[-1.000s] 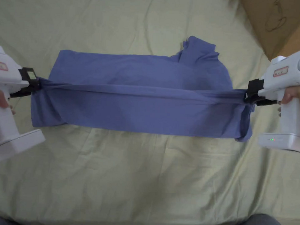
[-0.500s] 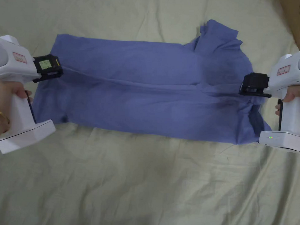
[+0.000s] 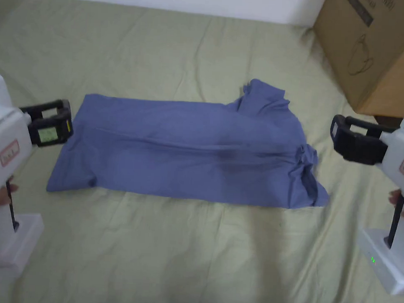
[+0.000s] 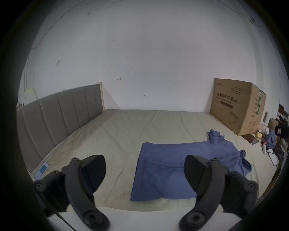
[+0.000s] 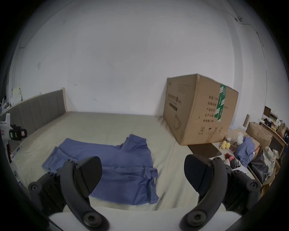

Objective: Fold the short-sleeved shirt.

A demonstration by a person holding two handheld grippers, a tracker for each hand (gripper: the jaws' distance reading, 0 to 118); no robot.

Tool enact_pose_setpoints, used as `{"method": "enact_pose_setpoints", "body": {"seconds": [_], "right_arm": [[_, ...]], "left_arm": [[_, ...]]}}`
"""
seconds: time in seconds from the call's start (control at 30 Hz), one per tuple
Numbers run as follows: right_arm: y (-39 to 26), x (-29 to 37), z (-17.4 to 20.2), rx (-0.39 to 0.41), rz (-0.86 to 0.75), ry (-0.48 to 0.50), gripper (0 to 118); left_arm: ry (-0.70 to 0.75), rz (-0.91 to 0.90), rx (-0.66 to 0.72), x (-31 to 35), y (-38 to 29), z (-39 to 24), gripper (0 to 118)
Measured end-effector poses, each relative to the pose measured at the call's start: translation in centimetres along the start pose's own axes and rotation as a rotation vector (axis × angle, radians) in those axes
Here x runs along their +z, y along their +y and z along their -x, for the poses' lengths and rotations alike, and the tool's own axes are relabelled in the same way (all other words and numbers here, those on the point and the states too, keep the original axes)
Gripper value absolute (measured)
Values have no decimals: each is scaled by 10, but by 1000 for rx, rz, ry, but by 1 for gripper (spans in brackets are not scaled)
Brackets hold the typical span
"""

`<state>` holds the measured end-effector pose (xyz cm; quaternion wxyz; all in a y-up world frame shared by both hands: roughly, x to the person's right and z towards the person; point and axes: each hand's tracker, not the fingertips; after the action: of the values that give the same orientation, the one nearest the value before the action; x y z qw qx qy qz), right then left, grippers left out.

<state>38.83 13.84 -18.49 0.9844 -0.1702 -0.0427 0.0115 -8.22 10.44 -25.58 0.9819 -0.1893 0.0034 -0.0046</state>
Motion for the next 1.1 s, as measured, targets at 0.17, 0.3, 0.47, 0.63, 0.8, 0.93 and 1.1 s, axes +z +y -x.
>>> {"method": "enact_pose_setpoints", "body": {"seconds": [0.17, 0.3, 0.47, 0.63, 0.8, 0.93, 1.1], "right_arm": [[-25, 44, 22, -63, -36, 21, 89], [-38, 58, 35, -91, -63, 53, 0], [-47, 57, 37, -110, -19, 38, 0], [-45, 57, 37, -104, -26, 48, 0], [-40, 51, 38, -91, -31, 53, 0], [-40, 40, 39, -65, -11, 56, 0], [-46, 22, 40, -55, 40, 53, 0]], "left_arm": [[-55, -11, -70, 35, -21, -8, 43], [-84, -59, -40, 57, -29, -9, 0], [-107, -60, -9, 72, -26, -6, 0], [-101, -13, 18, 63, -18, -1, 0], [-117, 232, 73, 6, 1, 12, 6], [-119, 459, 113, -54, 8, 21, 93], [-94, 623, 158, -121, -12, 30, 118]]}}
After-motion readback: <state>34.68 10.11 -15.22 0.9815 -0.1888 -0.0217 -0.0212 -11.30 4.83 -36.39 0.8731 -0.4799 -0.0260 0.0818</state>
